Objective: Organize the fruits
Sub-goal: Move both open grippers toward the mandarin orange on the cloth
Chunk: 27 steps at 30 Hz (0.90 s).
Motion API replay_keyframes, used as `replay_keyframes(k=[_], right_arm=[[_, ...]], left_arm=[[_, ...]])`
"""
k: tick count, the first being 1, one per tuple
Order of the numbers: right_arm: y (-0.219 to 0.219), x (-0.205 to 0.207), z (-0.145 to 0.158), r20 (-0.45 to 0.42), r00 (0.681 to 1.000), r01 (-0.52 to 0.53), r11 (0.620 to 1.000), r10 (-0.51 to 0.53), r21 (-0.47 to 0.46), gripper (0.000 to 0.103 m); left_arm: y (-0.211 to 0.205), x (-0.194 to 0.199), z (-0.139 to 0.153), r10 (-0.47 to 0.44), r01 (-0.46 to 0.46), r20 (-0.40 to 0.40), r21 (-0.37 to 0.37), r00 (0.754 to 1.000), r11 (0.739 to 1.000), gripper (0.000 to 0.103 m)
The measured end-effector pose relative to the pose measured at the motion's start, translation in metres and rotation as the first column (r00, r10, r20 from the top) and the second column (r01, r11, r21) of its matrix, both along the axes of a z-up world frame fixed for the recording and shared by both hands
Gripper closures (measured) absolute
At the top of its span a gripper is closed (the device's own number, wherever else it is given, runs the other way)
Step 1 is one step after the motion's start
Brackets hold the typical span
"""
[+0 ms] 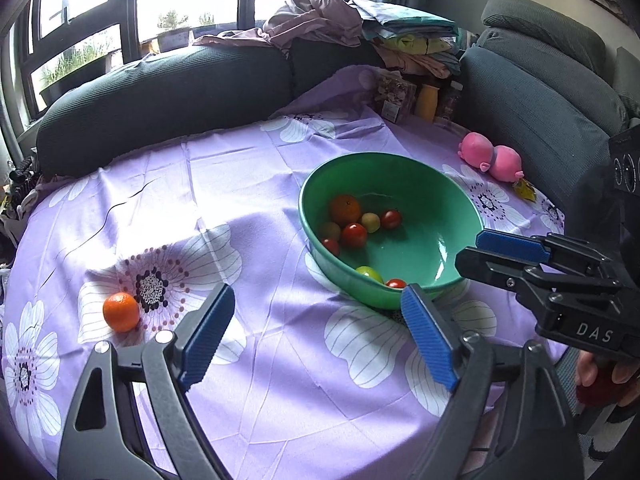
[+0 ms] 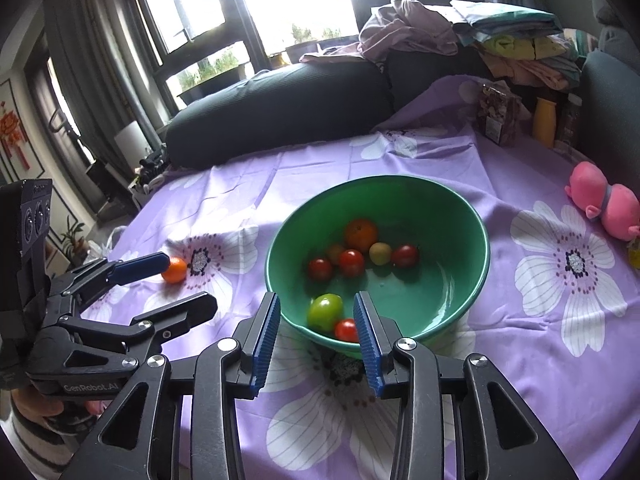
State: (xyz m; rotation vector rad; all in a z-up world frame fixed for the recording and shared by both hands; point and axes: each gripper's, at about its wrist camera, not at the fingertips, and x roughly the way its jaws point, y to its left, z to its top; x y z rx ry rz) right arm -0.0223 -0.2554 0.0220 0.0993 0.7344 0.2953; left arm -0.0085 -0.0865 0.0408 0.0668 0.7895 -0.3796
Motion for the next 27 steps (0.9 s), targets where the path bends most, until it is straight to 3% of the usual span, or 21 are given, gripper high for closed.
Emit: replay_keyframes(k=[5, 13, 20, 24, 27], right_arm=[[0.011, -0.002, -0.003, -0.016, 0.999, -0.032, 0.999, 0.032, 0.002, 0.049], [0.037, -0.003, -0.011, -0.051, 0.992, -0.115, 0.993, 0.116, 0.014, 0.049], [0.061, -0.006, -0.015, -0.062, 0.984, -0.171, 0.985, 0.17, -0.013, 0.048], [0.074, -0.007, -0.019, -0.072, 0.977, -0.204, 0.979, 0.202, -0.018, 0.048], [0.084, -0.004, -0.024, -0.084, 0.969, -0.233, 0.972, 0.23, -0.019, 0.048]], left_arm=[[0.018, -0.007, -0.003, 0.053, -0.053, -0.012, -0.008, 0.999, 0.999, 0.006], [0.061, -0.014, -0.015, 0.136, -0.151, -0.12, -0.12, 0.983, 0.981, 0.001], [0.1, -0.024, -0.014, 0.141, -0.195, -0.183, -0.325, 0.973, 0.926, 0.001], [0.126, -0.031, -0.013, 0.196, -0.255, -0.191, -0.365, 0.962, 0.895, 0.001], [0.147, -0.036, -0.013, 0.209, -0.276, -0.192, -0.454, 0.959, 0.848, 0.001]])
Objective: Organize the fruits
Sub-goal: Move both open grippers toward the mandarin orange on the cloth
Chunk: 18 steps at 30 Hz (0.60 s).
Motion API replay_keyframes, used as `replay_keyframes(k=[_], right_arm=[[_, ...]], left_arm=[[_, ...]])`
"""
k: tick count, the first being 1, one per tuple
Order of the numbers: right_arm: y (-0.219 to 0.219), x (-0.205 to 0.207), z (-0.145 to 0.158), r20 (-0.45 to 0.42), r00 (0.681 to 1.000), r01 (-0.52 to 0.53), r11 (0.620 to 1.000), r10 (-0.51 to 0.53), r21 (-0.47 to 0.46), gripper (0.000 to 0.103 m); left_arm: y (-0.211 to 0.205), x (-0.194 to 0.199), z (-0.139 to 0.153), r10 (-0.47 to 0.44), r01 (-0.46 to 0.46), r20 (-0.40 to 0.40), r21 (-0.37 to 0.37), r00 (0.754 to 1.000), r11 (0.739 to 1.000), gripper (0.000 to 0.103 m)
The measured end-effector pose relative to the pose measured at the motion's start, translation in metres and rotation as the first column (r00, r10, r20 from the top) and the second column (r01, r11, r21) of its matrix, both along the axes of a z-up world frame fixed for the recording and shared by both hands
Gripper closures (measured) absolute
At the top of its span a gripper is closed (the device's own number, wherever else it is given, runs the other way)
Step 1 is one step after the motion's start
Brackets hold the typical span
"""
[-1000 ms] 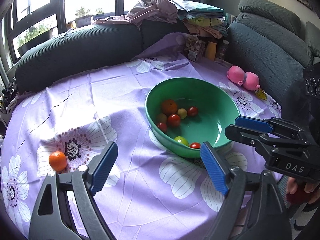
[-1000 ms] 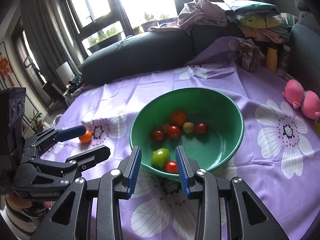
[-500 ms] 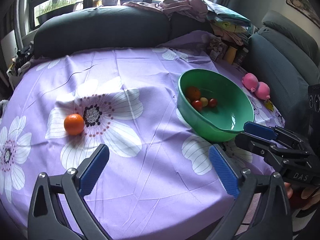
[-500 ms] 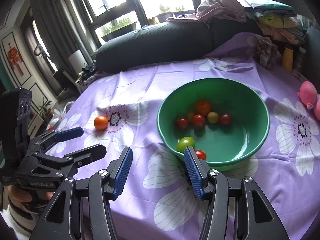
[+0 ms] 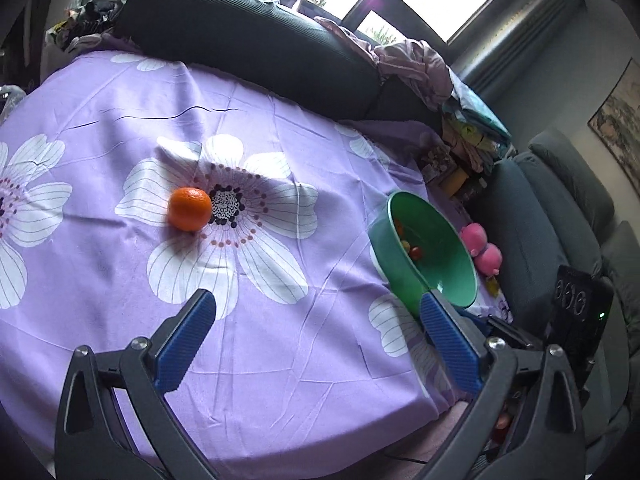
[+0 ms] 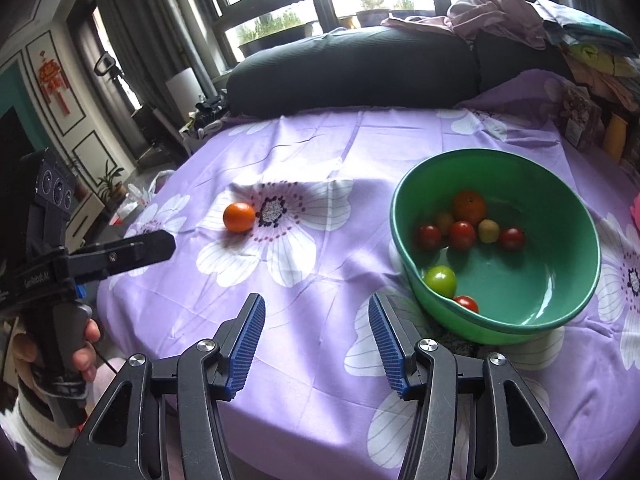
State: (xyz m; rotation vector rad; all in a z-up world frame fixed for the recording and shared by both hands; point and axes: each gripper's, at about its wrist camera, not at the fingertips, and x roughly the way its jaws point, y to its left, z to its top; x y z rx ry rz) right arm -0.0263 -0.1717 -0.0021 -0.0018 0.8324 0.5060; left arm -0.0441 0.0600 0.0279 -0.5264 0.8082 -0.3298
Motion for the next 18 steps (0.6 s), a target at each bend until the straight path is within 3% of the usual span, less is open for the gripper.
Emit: replay_keyframes(k=[2, 6, 9, 14, 18], right_arm=[[0.007, 0.005, -0.004, -0.01, 1.0, -0.025, 1.0, 0.025, 0.005, 0.048], [0.029, 0.023, -0.019, -0.068, 0.996, -0.051, 0.999, 0.05, -0.008, 0.048], [0.048, 0.03, -0.026, -0.089, 0.991, -0.094, 0.995, 0.096, 0.024, 0.048], [0.075, 0.042, -0.033, -0.114, 0.98, -0.159, 0.987, 0.161, 0.026, 0.048], [0.089, 0.047, -0.033, -0.117, 0.976, -0.182, 0.983, 0.185, 0.036, 0.048]], left_arm=[[0.012, -0.001, -0.001, 0.017, -0.016, 0.011, -0.061, 1.0, 0.998, 0.001], [0.033, -0.01, 0.0, 0.11, -0.108, 0.032, -0.059, 0.993, 0.992, 0.001], [0.052, -0.025, -0.003, 0.169, -0.162, 0.074, -0.1, 0.983, 0.982, 0.001], [0.074, -0.046, 0.006, 0.274, -0.276, 0.115, 0.005, 0.955, 0.961, 0.001], [0.091, -0.045, 0.01, 0.252, -0.247, 0.11, -0.059, 0.961, 0.967, 0.001]])
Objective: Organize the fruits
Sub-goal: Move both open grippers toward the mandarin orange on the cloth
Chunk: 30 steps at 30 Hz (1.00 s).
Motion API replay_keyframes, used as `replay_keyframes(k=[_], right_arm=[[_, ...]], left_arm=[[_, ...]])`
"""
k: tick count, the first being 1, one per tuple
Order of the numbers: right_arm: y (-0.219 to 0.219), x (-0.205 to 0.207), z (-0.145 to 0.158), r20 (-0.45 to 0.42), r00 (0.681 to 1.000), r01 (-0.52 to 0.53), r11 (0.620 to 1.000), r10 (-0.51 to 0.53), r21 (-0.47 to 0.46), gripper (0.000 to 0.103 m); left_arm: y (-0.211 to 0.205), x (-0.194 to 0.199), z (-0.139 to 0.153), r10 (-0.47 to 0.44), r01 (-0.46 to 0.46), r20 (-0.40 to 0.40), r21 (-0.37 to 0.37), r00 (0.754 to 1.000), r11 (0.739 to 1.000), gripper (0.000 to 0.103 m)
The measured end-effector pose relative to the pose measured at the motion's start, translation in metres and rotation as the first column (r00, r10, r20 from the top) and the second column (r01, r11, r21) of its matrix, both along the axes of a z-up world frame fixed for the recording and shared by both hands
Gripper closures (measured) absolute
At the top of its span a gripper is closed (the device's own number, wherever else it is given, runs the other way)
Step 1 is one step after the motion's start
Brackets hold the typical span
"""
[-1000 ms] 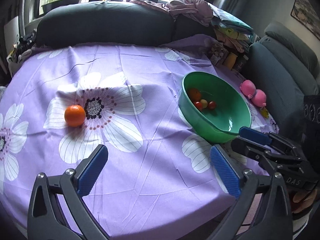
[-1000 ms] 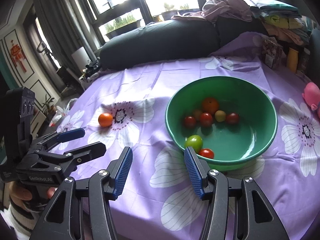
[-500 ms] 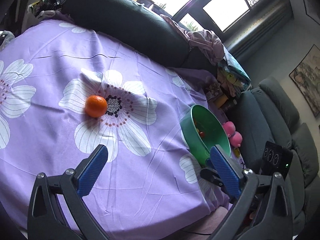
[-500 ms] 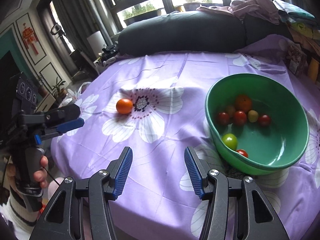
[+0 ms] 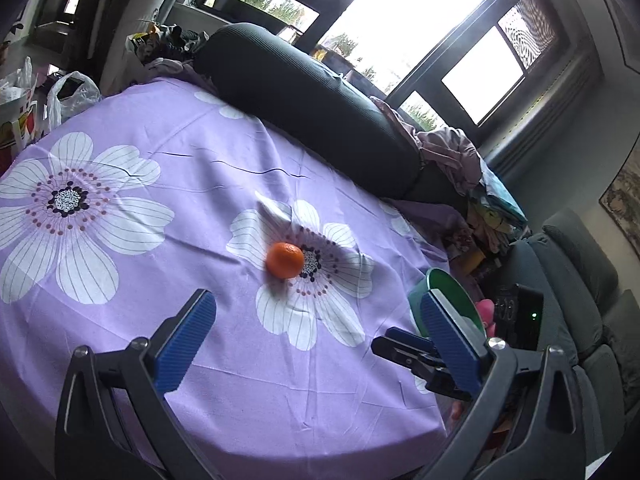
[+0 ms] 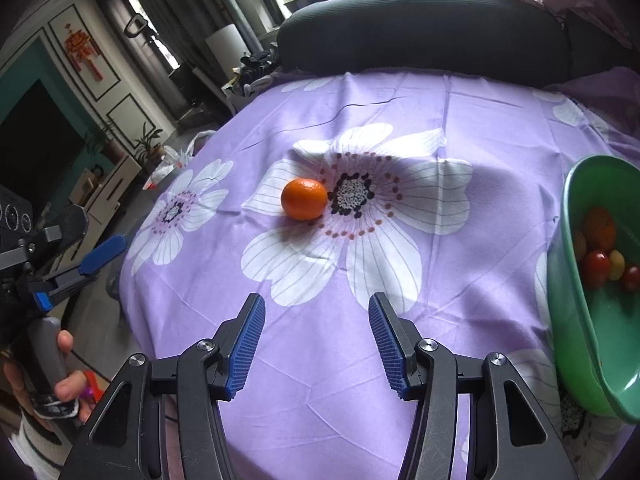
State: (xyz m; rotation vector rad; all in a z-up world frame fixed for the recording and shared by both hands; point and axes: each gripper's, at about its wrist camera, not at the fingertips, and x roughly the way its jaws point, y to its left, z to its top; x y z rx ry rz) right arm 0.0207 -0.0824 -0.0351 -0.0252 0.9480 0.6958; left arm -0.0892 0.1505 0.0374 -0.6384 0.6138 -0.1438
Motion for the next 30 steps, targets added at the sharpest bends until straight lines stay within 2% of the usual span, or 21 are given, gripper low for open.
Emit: replay_keyframes(k=[3, 6, 10, 15, 20, 21, 24, 30], right_arm=[[0.009, 0.001, -0.001, -0.005, 1.0, -0.027, 1.0, 0.027, -0.009, 0.048], [0.016, 0.002, -0.003, -0.003, 0.999, -0.043, 0.999, 0.043, -0.032, 0.048], [0.021, 0.005, -0.004, -0.01, 0.999, -0.047, 0.998, 0.046, -0.035, 0.048], [0.027, 0.009, -0.001, -0.001, 0.999, -0.045, 0.998, 0.045, -0.04, 0.048], [0.032, 0.015, 0.0, 0.007, 0.999, -0.045, 0.998, 0.045, -0.041, 0.048], [0.033, 0.016, 0.0, 0.009, 0.999, -0.043, 0.998, 0.043, -0.043, 0.048], [0.033, 0.021, -0.003, 0.008, 0.999, -0.031, 0.998, 0.031, -0.051, 0.048], [0.037, 0.03, -0.005, 0.01, 1.0, -0.029, 0.998, 0.03, -0.061, 0.048]], left_arm=[[0.002, 0.001, 0.007, 0.037, -0.037, 0.004, 0.079, 0.999, 0.996, 0.001], [0.004, -0.003, 0.014, 0.085, -0.091, 0.052, 0.138, 0.995, 0.986, 0.001], [0.01, 0.01, 0.011, 0.056, -0.056, 0.006, 0.085, 0.998, 0.995, 0.001], [0.003, 0.033, 0.001, 0.024, -0.012, -0.097, 0.121, 0.995, 0.993, 0.001], [-0.003, 0.049, -0.004, -0.06, 0.07, -0.108, 0.092, 0.992, 0.993, 0.001], [-0.004, 0.054, -0.004, -0.067, 0.079, -0.113, 0.108, 0.991, 0.991, 0.001], [-0.009, 0.068, -0.006, -0.048, 0.082, -0.153, 0.225, 0.987, 0.971, 0.001], [-0.005, 0.09, -0.02, -0.061, 0.118, -0.2, 0.288, 0.978, 0.95, 0.001]])
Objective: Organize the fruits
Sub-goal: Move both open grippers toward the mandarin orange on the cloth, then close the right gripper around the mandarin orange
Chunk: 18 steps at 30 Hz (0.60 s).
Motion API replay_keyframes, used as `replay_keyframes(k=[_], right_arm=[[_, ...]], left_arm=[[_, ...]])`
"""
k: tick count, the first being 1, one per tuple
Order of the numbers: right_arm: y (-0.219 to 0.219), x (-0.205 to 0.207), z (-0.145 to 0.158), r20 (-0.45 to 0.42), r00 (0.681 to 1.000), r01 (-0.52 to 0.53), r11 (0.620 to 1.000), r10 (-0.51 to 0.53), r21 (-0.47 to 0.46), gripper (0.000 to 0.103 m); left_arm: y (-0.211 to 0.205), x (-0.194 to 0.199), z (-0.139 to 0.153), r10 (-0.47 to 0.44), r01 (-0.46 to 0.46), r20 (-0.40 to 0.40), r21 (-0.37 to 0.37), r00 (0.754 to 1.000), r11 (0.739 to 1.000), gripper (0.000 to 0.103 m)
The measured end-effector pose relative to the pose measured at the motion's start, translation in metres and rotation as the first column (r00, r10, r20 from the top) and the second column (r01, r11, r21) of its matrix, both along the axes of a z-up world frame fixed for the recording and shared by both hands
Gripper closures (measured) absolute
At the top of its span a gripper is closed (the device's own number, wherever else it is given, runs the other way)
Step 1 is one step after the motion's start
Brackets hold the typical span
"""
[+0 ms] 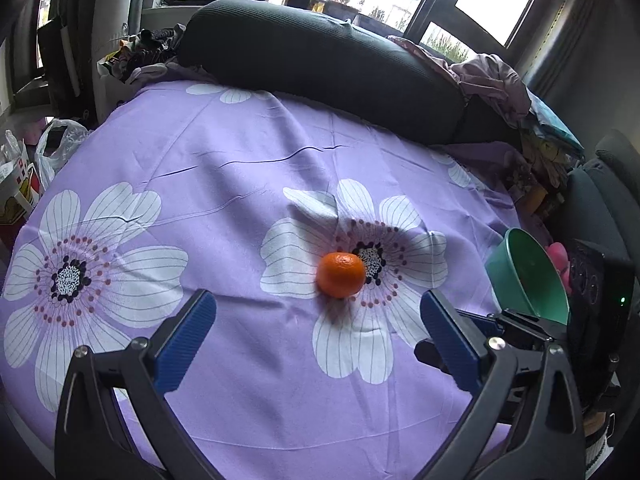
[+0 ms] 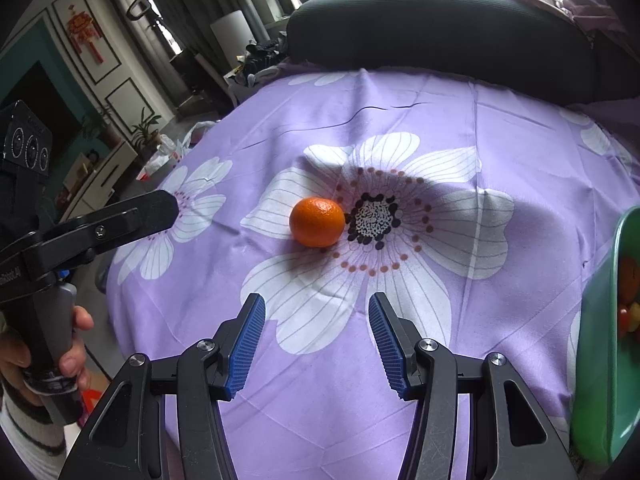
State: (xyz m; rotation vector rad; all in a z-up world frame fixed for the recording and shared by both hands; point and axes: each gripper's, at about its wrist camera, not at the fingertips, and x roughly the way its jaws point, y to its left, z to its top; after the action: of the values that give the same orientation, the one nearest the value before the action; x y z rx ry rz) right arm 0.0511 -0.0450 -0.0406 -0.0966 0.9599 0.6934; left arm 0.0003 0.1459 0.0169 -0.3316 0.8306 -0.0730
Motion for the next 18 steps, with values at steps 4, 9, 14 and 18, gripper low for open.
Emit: replay_keyframes(k=[4, 9, 14, 18], right_arm=[[0.005, 0.006, -0.001, 0.004, 1.0, -0.013, 1.0, 0.013, 0.001, 0.048], [0.017, 0.015, -0.004, 0.008, 0.999, -0.045, 0.999, 0.045, 0.003, 0.048], [0.023, 0.026, -0.008, 0.011, 0.999, -0.039, 0.999, 0.039, -0.01, 0.048], [0.027, 0.037, -0.016, -0.003, 0.999, -0.054, 0.998, 0.054, -0.031, 0.048]], left_arm=[[0.001, 0.007, -0.006, -0.03, 0.03, -0.002, 0.033, 1.0, 0.999, 0.001], [-0.002, 0.018, -0.016, -0.072, 0.074, -0.019, 0.079, 0.997, 0.994, 0.003], [-0.014, 0.03, -0.015, -0.143, 0.142, 0.003, 0.071, 0.99, 0.987, 0.012], [-0.028, 0.044, -0.019, -0.214, 0.213, -0.008, 0.089, 0.977, 0.973, 0.023]])
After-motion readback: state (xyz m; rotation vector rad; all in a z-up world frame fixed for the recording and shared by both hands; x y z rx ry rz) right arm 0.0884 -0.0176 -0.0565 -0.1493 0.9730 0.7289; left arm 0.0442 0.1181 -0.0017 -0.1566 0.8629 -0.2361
